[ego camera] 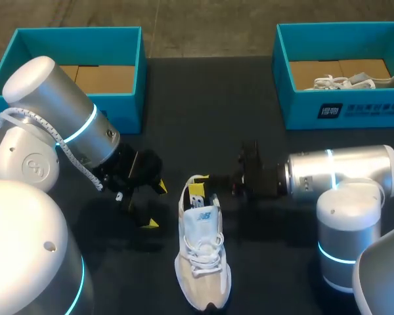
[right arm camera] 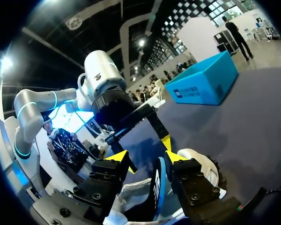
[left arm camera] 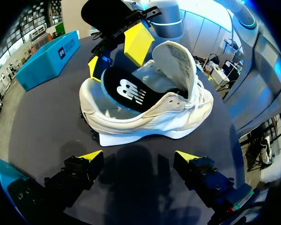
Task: Take the shoe out of the shoebox, open the shoe tongue, remove and reinsert the insole, then place the shoe into the shoebox
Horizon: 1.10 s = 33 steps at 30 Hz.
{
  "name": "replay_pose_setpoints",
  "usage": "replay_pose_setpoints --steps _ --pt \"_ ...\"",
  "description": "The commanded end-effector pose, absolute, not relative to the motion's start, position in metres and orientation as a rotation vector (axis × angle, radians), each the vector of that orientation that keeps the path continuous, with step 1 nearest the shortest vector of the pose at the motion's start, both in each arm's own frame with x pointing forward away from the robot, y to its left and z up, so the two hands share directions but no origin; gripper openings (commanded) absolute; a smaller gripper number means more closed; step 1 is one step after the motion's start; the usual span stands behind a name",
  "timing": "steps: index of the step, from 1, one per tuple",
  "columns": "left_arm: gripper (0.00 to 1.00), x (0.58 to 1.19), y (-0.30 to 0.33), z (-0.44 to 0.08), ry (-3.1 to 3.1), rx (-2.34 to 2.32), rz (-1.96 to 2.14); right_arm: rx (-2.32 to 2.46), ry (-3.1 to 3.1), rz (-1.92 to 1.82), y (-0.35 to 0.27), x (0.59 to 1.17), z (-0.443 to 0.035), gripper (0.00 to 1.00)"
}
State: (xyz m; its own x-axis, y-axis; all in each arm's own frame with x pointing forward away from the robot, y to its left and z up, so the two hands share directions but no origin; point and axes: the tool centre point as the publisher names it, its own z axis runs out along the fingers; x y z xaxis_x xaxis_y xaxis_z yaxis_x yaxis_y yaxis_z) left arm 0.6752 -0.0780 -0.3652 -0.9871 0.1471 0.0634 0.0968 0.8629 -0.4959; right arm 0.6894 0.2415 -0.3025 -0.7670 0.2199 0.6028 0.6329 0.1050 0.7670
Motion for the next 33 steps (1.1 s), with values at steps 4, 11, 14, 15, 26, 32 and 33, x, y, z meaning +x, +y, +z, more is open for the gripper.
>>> replay_pose_setpoints --steps 4,11,14,15,26,32,33 --pt "1.00 0.674 -0.078 -0.366 -2.939 -0.191 0.772 -0.827 -2.082 -1.699 0.241 0.694 -0.294 0.49" --pt "1.00 0.674 -0.078 -0.366 -2.939 -0.191 0.772 -0.816 -2.110 -1.708 0.238 0.699 -0.287 0.49" --pt "1.00 0.674 -0.078 -0.366 -2.939 -0.191 0.772 -0.818 -2.113 -1.712 0.237 0.699 -0.286 0.49" --pt "1.00 0.674 -0.078 -0.366 -2.939 -0.191 0.772 -0.822 -2.119 -1.713 0.236 0.699 -0.286 0.49" --pt "1.00 0.674 -0.078 -0.366 -2.939 -0.191 0.772 -0.838 -2.183 -1.673 0.228 0.696 -0.283 0.11" --pt "1.00 0.674 -0.078 -0.366 -2.939 -0.191 0.772 -0.837 -2.236 -1.631 0.226 0.697 -0.278 0.10" --pt "1.00 0.674 -0.078 -0.366 -2.939 -0.191 0.772 -0.837 -2.246 -1.621 0.226 0.697 -0.277 0.10"
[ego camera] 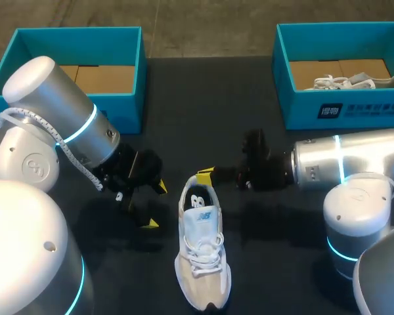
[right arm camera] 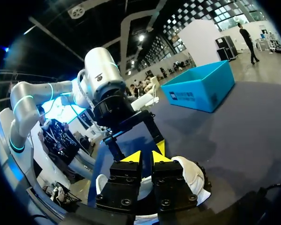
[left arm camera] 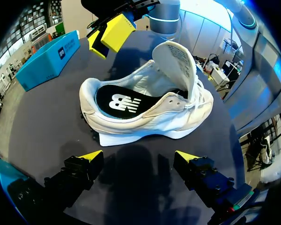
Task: Take the shoe out of the shoebox, open the shoe tongue, remove and reinsert the insole, then place the shoe into the shoebox
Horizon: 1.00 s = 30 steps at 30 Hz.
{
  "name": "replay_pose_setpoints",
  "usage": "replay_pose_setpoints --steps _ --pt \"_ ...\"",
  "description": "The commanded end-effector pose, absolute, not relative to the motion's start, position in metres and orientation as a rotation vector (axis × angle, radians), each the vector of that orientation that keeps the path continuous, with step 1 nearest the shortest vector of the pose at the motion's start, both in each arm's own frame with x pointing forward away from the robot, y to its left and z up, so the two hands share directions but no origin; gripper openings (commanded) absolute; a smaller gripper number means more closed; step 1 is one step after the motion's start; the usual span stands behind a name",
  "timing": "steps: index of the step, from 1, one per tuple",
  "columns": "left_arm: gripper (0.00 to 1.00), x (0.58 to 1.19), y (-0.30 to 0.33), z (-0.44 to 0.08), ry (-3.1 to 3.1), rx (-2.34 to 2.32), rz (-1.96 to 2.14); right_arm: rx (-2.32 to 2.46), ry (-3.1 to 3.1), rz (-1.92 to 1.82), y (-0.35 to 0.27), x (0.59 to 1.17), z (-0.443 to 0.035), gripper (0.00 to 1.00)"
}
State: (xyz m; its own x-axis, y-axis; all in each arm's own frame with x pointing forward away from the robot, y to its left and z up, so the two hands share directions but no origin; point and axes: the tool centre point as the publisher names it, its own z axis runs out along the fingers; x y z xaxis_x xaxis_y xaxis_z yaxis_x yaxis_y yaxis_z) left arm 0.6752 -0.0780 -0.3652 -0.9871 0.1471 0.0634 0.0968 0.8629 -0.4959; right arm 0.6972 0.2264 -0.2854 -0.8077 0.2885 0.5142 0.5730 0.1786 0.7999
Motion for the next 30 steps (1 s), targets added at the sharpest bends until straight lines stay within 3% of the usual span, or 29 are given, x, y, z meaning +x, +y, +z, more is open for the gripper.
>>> replay_pose_setpoints --steps 1,13,15,18,30 --pt "1.00 0.674 -0.078 -0.366 -2.939 -0.191 0.772 -0.835 -2.250 -1.618 0.226 0.696 -0.276 0.10" --pt "1.00 0.674 -0.078 -0.366 -2.939 -0.191 0.772 -0.896 -2.334 -1.484 0.223 0.693 -0.274 0.15" --pt "1.00 0.674 -0.078 -0.366 -2.939 -0.191 0.772 -0.905 -2.339 -1.481 0.222 0.691 -0.274 0.12" --pt "1.00 0.674 -0.078 -0.366 -2.939 -0.191 0.772 -0.966 -2.336 -1.465 0.220 0.690 -0.272 0.00" --pt "1.00 0.675 -0.077 -0.360 -2.932 -0.216 0.786 -1.244 -2.364 -1.332 0.227 0.682 -0.269 0.00"
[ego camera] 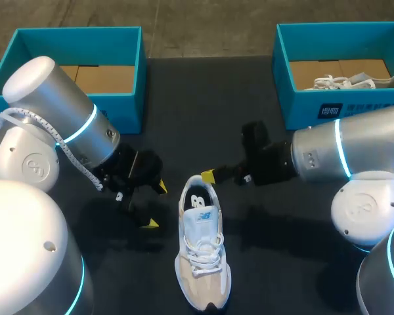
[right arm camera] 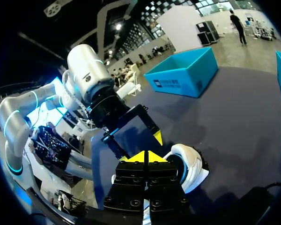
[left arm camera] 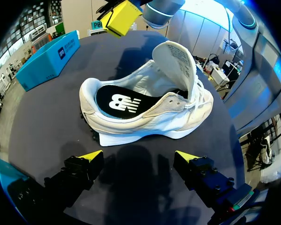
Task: Take the shoe out of the shoebox, open the shoe tongue, remove and reinsert the insole, then place the shoe into the shoebox
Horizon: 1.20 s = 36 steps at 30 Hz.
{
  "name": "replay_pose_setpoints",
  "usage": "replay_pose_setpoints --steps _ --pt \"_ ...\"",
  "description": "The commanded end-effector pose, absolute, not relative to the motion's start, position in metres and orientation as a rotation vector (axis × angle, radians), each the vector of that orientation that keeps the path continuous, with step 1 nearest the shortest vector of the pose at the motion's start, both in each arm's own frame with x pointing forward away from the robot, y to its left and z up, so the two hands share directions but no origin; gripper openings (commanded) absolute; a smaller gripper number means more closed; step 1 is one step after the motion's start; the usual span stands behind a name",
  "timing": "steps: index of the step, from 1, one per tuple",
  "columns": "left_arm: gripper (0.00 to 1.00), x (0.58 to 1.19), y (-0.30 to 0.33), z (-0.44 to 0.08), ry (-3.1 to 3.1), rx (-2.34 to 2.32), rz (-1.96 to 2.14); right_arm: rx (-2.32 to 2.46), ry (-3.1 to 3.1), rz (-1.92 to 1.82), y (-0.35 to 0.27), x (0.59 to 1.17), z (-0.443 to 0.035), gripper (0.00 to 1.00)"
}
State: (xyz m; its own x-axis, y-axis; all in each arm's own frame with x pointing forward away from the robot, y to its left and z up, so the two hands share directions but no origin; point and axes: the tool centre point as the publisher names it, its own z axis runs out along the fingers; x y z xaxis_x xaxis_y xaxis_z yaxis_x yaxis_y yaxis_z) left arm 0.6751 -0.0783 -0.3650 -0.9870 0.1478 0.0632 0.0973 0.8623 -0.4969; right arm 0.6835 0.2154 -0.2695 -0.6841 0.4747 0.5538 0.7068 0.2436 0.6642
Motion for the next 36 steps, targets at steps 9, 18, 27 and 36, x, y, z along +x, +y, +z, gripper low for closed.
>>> replay_pose_setpoints --steps 9,18,27,36 --pt "1.00 0.684 -0.054 -0.335 -2.913 -0.290 0.822 -1.389 -2.406 -1.270 0.232 0.681 -0.272 0.00" --pt "1.00 0.689 -0.038 -0.319 -2.898 -0.441 0.776 -1.389 -2.406 -1.270 0.232 0.681 -0.272 0.00" --pt "1.00 0.692 -0.037 -0.318 -2.908 -0.451 0.757 -1.376 -2.413 -1.253 0.238 0.685 -0.272 0.00" --pt "1.00 0.705 -0.025 -0.300 -3.010 -0.473 0.624 -1.483 -2.562 -1.029 0.241 0.690 -0.263 0.00"
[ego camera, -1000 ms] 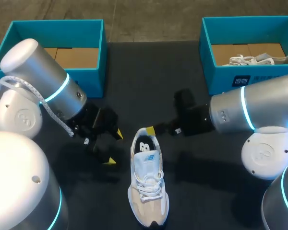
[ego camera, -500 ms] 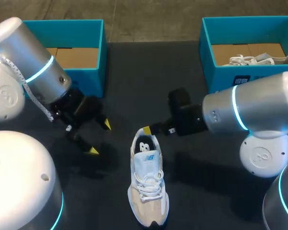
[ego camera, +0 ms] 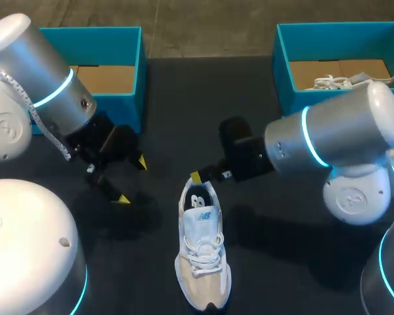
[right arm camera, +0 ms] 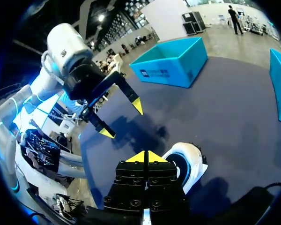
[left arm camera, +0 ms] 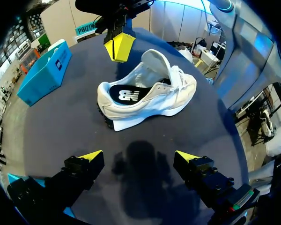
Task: Take the shoe out of the shoebox, open the shoe tongue, remove and reinsert the insole, then place the shoe into the shoebox
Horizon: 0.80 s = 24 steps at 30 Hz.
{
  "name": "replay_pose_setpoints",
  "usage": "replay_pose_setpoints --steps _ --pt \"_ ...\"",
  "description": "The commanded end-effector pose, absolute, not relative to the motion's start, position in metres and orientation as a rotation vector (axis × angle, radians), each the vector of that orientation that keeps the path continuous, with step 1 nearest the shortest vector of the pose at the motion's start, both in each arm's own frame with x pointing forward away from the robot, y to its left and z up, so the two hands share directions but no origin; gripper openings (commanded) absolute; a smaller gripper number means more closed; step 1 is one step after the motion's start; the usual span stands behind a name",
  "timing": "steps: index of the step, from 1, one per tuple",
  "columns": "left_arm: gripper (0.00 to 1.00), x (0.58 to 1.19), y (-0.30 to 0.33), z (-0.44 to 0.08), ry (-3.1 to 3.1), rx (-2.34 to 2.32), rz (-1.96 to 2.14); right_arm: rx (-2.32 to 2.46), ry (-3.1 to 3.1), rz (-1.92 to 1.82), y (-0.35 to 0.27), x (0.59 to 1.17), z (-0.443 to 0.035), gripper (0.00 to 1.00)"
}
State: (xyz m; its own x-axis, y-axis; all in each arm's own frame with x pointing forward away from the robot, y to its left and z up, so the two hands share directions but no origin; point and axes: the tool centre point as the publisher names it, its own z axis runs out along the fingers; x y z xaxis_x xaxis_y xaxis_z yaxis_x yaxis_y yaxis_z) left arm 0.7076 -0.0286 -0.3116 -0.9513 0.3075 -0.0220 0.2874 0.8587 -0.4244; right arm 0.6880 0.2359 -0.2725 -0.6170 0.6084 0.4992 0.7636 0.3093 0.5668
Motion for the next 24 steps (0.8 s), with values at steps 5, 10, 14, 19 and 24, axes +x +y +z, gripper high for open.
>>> replay_pose_setpoints --steps 5,10,14,19,24 --pt "1.00 0.711 -0.016 -0.293 -3.034 -0.513 0.605 -1.569 -2.610 -0.936 0.238 0.687 -0.269 0.00" --pt "1.00 0.716 -0.004 -0.290 -3.033 -0.648 0.604 -1.599 -2.590 -0.949 0.231 0.684 -0.276 0.00" --pt "1.00 0.726 0.008 -0.287 -3.022 -0.636 0.636 -1.647 -2.606 -0.903 0.229 0.682 -0.278 0.00" --pt "1.00 0.734 0.019 -0.283 -3.020 -0.639 0.646 -1.688 -2.617 -0.860 0.230 0.678 -0.282 0.00" --pt "1.00 0.740 0.025 -0.281 -3.007 -0.657 0.641 -1.707 -2.600 -0.848 0.231 0.676 -0.288 0.00"
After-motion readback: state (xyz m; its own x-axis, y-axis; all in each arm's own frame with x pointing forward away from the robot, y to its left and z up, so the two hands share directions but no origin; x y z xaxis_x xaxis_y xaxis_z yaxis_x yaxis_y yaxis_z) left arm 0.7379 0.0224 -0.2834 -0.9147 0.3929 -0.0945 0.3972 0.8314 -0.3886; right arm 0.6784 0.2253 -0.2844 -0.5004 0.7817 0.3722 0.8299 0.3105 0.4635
